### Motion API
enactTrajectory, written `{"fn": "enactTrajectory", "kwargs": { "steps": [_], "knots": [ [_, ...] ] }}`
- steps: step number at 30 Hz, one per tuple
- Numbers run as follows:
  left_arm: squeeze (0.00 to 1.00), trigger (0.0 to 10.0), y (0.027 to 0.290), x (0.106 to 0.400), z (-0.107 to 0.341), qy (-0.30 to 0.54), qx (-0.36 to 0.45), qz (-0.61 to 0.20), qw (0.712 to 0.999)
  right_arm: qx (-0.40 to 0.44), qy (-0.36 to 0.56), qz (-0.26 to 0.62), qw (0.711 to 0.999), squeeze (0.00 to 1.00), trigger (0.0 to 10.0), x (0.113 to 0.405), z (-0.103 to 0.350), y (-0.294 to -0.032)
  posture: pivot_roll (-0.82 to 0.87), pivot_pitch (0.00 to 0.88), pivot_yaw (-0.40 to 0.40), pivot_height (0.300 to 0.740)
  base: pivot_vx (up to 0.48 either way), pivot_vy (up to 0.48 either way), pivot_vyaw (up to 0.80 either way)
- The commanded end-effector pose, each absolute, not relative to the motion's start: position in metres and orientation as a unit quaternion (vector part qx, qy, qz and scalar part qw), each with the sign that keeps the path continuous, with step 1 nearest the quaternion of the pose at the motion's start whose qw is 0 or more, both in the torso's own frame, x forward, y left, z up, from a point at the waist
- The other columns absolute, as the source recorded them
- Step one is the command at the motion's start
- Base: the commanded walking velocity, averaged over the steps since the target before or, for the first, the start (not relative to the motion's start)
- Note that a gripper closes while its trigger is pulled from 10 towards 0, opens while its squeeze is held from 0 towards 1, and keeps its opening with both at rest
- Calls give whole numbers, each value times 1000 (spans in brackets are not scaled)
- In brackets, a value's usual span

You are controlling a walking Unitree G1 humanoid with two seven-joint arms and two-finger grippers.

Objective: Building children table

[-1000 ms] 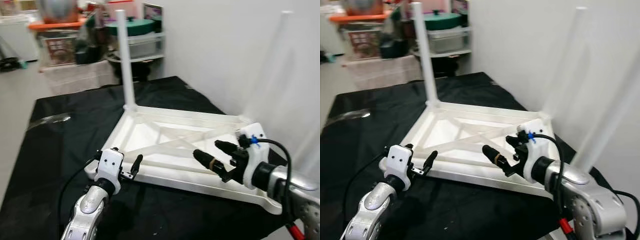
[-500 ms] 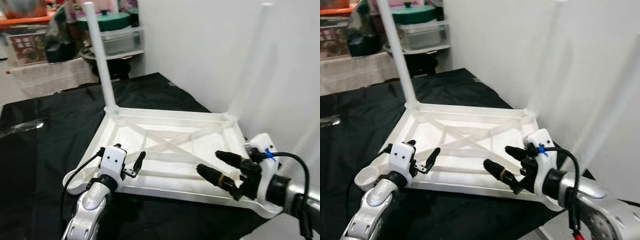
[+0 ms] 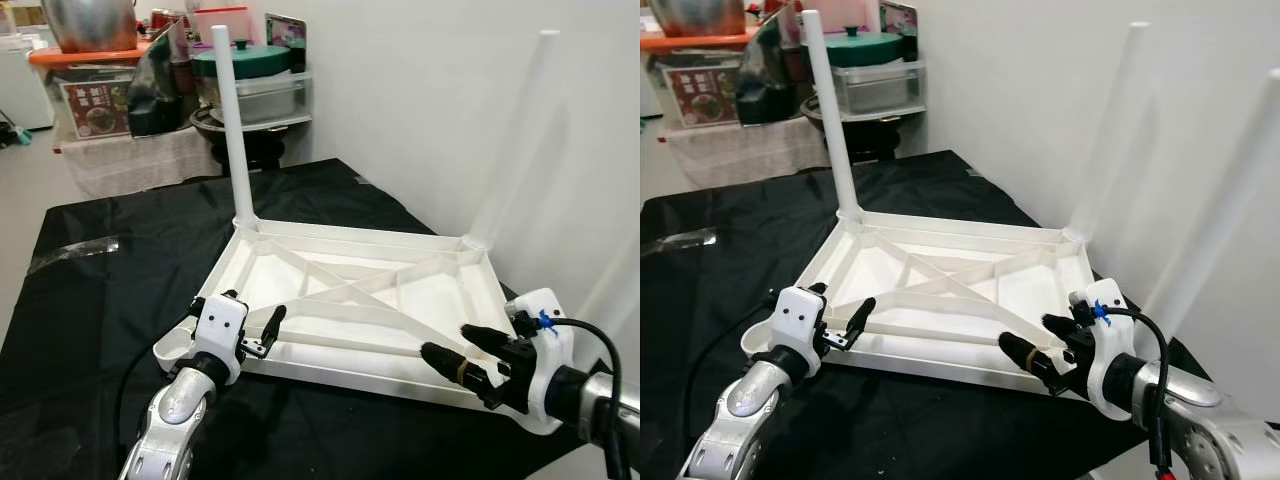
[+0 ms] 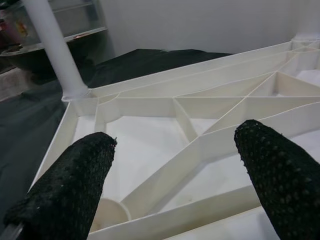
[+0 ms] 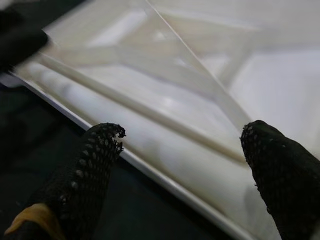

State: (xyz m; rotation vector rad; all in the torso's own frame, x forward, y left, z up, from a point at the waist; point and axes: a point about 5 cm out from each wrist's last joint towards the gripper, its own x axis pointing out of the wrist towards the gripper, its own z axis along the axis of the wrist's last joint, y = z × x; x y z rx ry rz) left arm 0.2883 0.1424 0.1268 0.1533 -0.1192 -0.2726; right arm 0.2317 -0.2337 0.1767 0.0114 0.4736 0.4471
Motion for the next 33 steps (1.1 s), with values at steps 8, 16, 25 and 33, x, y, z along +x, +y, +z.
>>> {"fn": "enactTrajectory", "kwargs": {
  "steps": [8, 16, 25, 33],
  "knots": [
    [0, 10000, 155, 289, 121, -45, 101, -113, 987, -18, 225, 219, 949, 0, 10000, 248, 166, -216, -38, 0, -14, 740, 0, 0, 0],
    [0, 10000, 176, 298, 125, -38, 121, -45, 991, -102, 97, 389, 910, 0, 10000, 255, 188, -147, -9, 0, -22, 740, 0, 0, 0],
    [0, 10000, 214, 294, 126, -24, 133, 38, 990, -187, 58, 487, 851, 0, 10000, 281, 172, -112, 22, 0, -40, 740, 0, 0, 0],
    [0, 10000, 208, 290, 126, -27, 132, 30, 990, -195, 83, 514, 831, 0, 10000, 314, 155, -91, 70, 0, -49, 740, 0, 0, 0]
  ]
}}
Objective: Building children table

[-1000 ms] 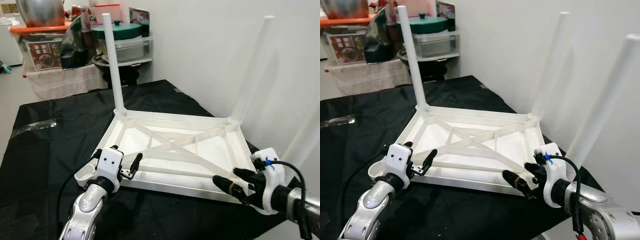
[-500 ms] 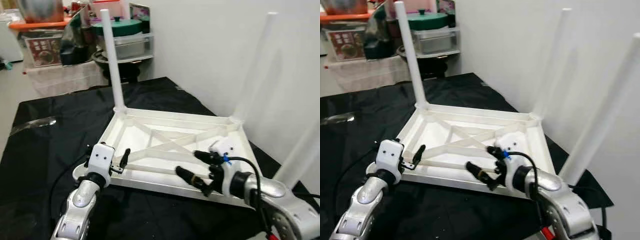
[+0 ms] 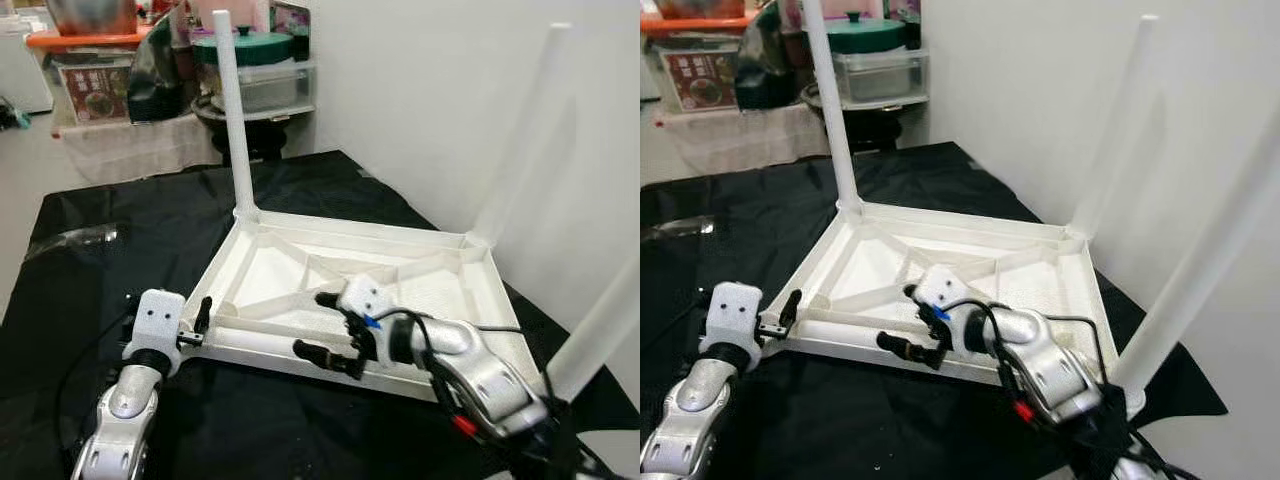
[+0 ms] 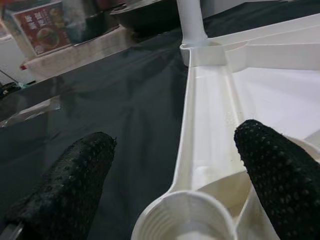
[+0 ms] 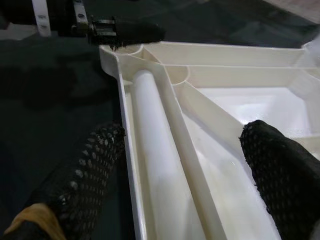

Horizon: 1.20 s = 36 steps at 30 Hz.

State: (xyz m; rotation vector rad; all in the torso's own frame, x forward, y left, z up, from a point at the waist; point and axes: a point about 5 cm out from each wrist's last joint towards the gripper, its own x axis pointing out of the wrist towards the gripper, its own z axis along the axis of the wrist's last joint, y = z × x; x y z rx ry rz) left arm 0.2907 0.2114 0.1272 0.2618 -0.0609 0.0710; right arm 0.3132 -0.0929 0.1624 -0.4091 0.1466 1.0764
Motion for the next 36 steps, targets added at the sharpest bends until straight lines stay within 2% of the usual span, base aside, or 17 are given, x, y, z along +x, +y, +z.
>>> {"fn": "enactTrajectory", "kwargs": {
  "steps": [1, 3, 5, 6, 8, 15, 23, 31, 33, 36],
  "knots": [
    [0, 10000, 207, 290, 128, -30, 131, 24, 991, -195, 87, 518, 828, 0, 10000, 318, 152, -88, 86, 0, -54, 740, 0, 0, 0],
    [0, 10000, 206, 290, 129, -33, 132, 19, 990, -196, 89, 528, 821, 0, 10000, 320, 150, -84, 86, 0, -54, 740, 0, 0, 0],
    [0, 10000, 208, 290, 130, -32, 134, 21, 990, -193, 82, 571, 794, 0, 10000, 315, 151, -73, 107, 0, -62, 740, 0, 0, 0],
    [0, 10000, 208, 290, 130, -32, 134, 21, 990, -193, 82, 571, 794, 0, 10000, 315, 151, -73, 107, 0, -62, 740, 0, 0, 0],
    [0, 10000, 210, 288, 129, -29, 136, 25, 990, -191, 77, 603, 771, 0, 10000, 310, 150, -66, 110, 0, -59, 740, 0, 0, 0],
    [0, 10000, 209, 288, 129, -25, 137, 23, 990, -189, 82, 624, 753, 0, 10000, 307, 136, -57, 115, 0, -55, 740, 0, 0, 0],
    [0, 10000, 208, 290, 128, -21, 142, 16, 990, -215, 133, 598, 760, 0, 10000, 312, 112, -47, 118, 0, -54, 740, 0, 0, 0],
    [0, 10000, 208, 288, 128, -20, 140, 17, 990, -197, 136, 572, 785, 0, 10000, 322, 111, -37, 124, 0, -60, 740, 0, 0, 0],
    [0, 10000, 208, 288, 128, -20, 140, 17, 990, -197, 136, 572, 785, 0, 10000, 322, 111, -37, 124, 0, -60, 740, 0, 0, 0],
    [0, 10000, 207, 288, 127, -18, 141, 17, 990, -195, 128, 596, 768, 0, 10000, 316, 111, -37, 120, 0, -59, 740, 0, 0, 0]
  ]
}}
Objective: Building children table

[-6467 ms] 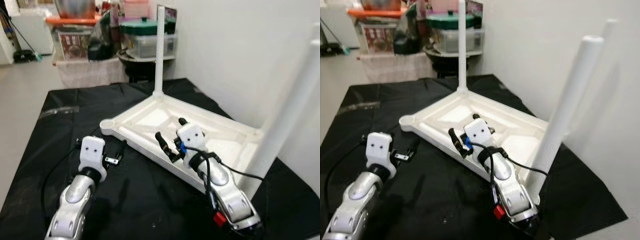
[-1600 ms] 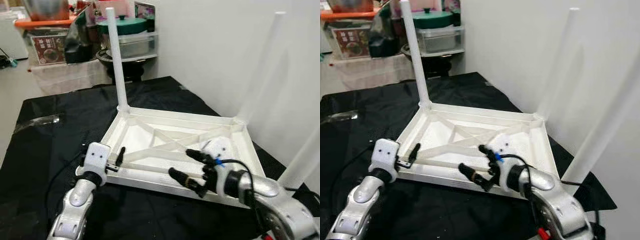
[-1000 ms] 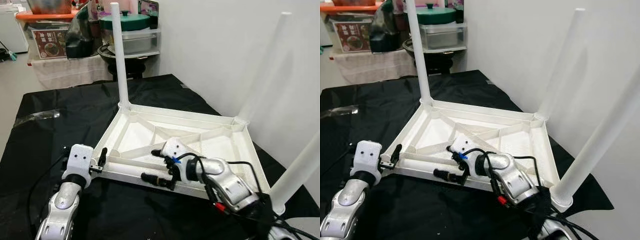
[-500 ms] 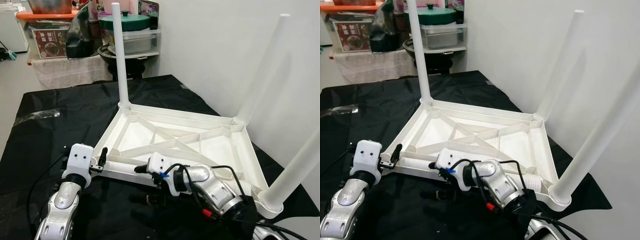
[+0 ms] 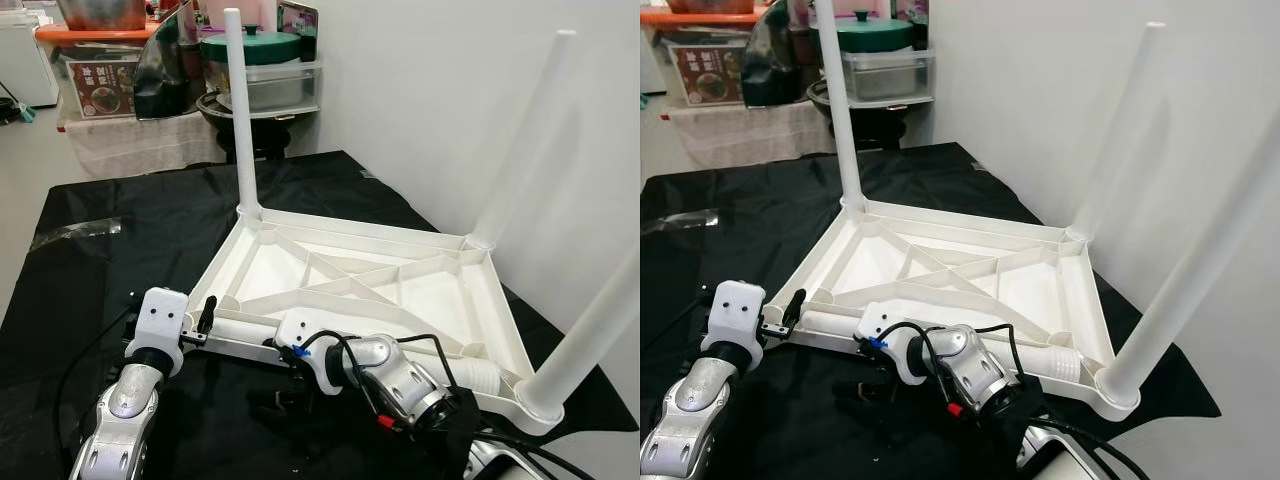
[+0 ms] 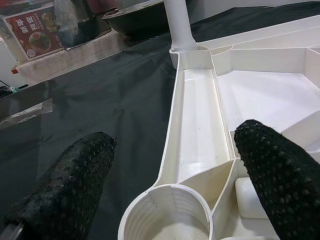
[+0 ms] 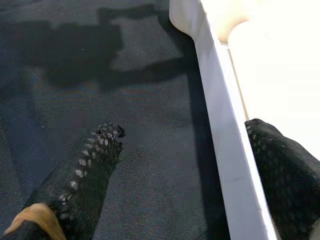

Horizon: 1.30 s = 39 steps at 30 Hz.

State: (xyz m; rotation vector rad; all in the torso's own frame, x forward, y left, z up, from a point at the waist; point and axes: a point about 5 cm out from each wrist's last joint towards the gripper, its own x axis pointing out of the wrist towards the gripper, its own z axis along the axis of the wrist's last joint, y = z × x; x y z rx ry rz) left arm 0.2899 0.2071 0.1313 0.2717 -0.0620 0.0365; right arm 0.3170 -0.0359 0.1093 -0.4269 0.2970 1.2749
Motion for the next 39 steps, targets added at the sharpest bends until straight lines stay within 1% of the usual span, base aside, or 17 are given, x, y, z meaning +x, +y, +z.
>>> {"fn": "enactTrajectory", "kwargs": {
  "steps": [1, 3, 4, 7, 10, 17, 18, 20, 22, 23, 25, 30, 33, 34, 35, 36, 39],
  "knots": [
    [0, 10000, 207, 288, 127, -18, 141, 16, 990, -201, 127, 612, 754, 0, 10000, 311, 109, -38, 120, 0, -59, 740, 0, 0, 0],
    [0, 10000, 207, 288, 127, -17, 142, 15, 990, -212, 136, 620, 743, 0, 10000, 306, 102, -41, 117, 0, -59, 740, 0, 0, 0],
    [0, 10000, 206, 289, 127, -17, 142, 15, 990, -224, 142, 621, 738, 0, 10000, 305, 97, -43, 117, 0, -59, 740, 0, 0, 800],
    [0, 10000, 206, 289, 127, -17, 142, 15, 990, -226, 143, 622, 736, 0, 10000, 305, 96, -43, 117, 0, -59, 740, 0, 0, 800],
    [0, 10000, 208, 290, 127, -16, 145, 15, 989, -242, 155, 630, 722, 0, 10000, 303, 92, -49, 117, 0, -58, 740, 0, 0, 800],
    [0, 10000, 211, 291, 127, -12, 149, 16, 989, -257, 188, 605, 729, 0, 10000, 309, 84, -61, 111, 0, -54, 740, 0, 0, 800],
    [0, 10000, 211, 291, 127, -12, 149, 16, 989, -259, 183, 613, 723, 0, 10000, 307, 85, -62, 111, 0, -54, 740, 0, 0, 800],
    [0, 10000, 211, 291, 127, -12, 149, 16, 989, -259, 183, 613, 723, 0, 10000, 307, 85, -62, 111, 0, -54, 740, 0, 0, 800],
    [0, 10000, 210, 292, 127, -12, 150, 15, 989, -267, 180, 626, 710, 0, 10000, 305, 85, -67, 111, 0, -55, 740, 0, 0, 800],
    [0, 10000, 210, 292, 127, -12, 150, 15, 989, -267, 180, 626, 710, 0, 10000, 305, 85, -67, 111, 0, -55, 740, 0, 0, 800],
    [0, 10000, 210, 292, 127, -12, 150, 14, 989, -275, 180, 635, 698, 0, 10000, 304, 85, -75, 108, 0, -55, 740, 0, 0, 800],
    [0, 10000, 210, 293, 127, -11, 150, 13, 989, -267, 180, 646, 693, 0, 10000, 303, 88, -82, 107, 0, -55, 740, 0, 0, 790],
    [0, 10000, 210, 293, 126, -11, 150, 13, 989, -258, 184, 646, 694, 0, 10000, 303, 88, -85, 106, 0, -55, 740, 0, 0, 0],
    [0, 10000, 209, 293, 126, -10, 150, 12, 988, -247, 192, 645, 698, 0, 9020, 304, 88, -87, 104, 0, -55, 740, 0, 0, 0],
    [0, 10000, 209, 293, 126, -10, 150, 12, 988, -247, 192, 645, 698, 0, 9020, 304, 88, -87, 104, 0, -55, 740, 0, 0, 0],
    [0, 10000, 209, 292, 125, -9, 150, 12, 989, -235, 200, 647, 697, 0, 0, 302, 86, -90, 105, 0, -55, 740, 0, 0, 0],
    [0, 10000, 209, 292, 124, -7, 150, 10, 989, -219, 206, 654, 695, 0, 0, 299, 84, -92, 107, 0, -54, 740, 0, 0, 0]
  ]
}}
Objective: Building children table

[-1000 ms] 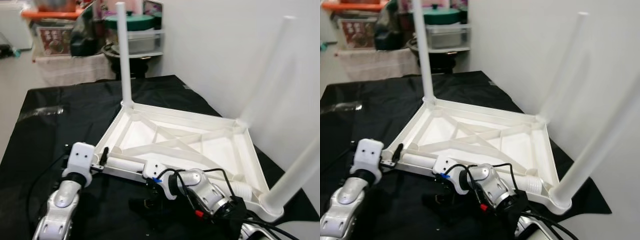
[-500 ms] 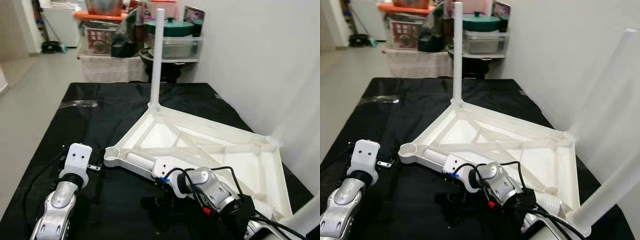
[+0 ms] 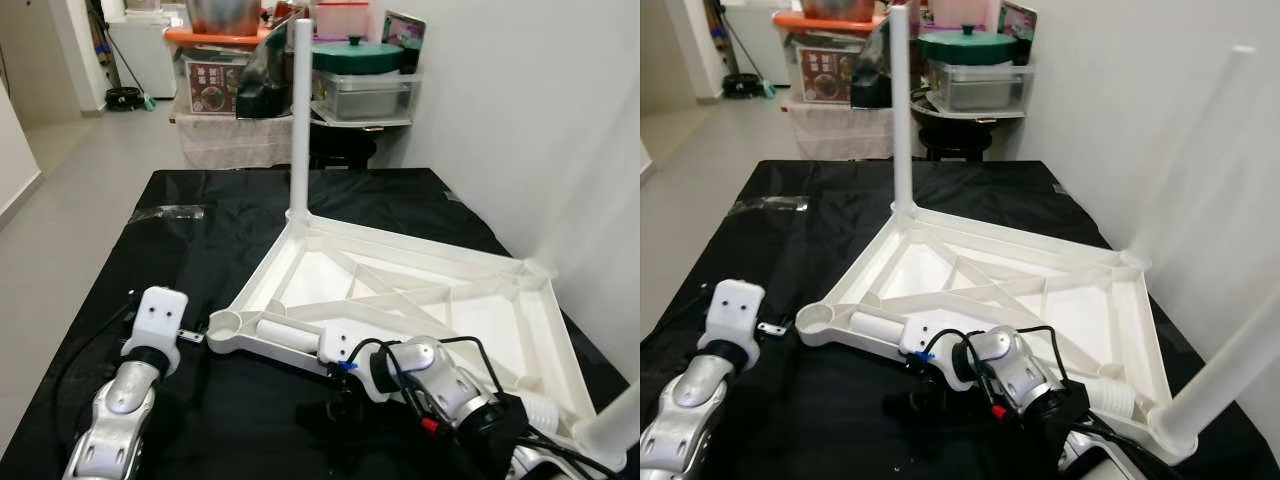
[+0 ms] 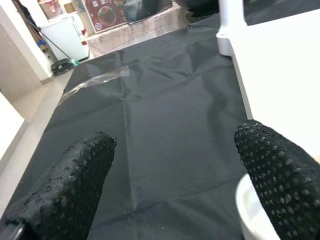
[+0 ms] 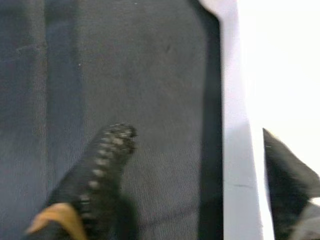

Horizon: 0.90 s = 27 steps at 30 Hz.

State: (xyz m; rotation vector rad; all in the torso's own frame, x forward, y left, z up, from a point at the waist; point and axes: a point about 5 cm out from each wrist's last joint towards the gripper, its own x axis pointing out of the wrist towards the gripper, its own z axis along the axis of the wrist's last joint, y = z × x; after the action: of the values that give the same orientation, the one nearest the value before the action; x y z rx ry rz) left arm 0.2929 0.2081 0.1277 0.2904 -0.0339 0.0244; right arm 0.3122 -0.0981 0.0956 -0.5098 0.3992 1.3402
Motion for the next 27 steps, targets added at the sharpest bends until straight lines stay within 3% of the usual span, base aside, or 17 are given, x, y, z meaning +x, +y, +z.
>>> {"fn": "enactTrajectory", "kwargs": {
  "steps": [1, 3, 9, 12, 13, 14, 23, 27],
  "knots": [
    [0, 10000, 209, 292, 124, -6, 151, 10, 989, -222, 202, 661, 688, 0, 0, 296, 83, -93, 107, 0, -54, 740, 0, 0, 0],
    [0, 10000, 209, 292, 124, -6, 151, 10, 988, -226, 196, 668, 681, 0, 0, 294, 83, -95, 106, 0, -52, 740, 0, 0, 0],
    [0, 10000, 208, 293, 123, -3, 153, 6, 988, -286, 188, 706, 620, 0, 0, 281, 80, -111, 104, 0, -49, 740, 0, 0, 0],
    [0, 10000, 208, 293, 123, -3, 153, 5, 988, -296, 187, 708, 613, 0, 0, 281, 79, -113, 104, 0, -49, 740, 0, 0, 0],
    [0, 10000, 207, 293, 123, -3, 153, 4, 988, -355, 187, 701, 590, 0, 0, 280, 75, -122, 103, 0, -47, 740, 0, 0, 0],
    [0, 10000, 207, 293, 123, -3, 153, 4, 988, -368, 187, 698, 585, 0, 0, 280, 74, -124, 103, 0, -47, 740, 0, 0, 0],
    [0, 10000, 206, 294, 122, -1, 154, 1, 988, -411, 177, 694, 564, 0, 0, 280, 73, -135, 101, 0, -46, 740, 0, 0, 0],
    [0, 10000, 204, 294, 120, 2, 155, -4, 988, -433, 164, 701, 543, 0, 0, 272, 69, -139, 93, 0, -39, 740, 0, 0, 0]
  ]
}}
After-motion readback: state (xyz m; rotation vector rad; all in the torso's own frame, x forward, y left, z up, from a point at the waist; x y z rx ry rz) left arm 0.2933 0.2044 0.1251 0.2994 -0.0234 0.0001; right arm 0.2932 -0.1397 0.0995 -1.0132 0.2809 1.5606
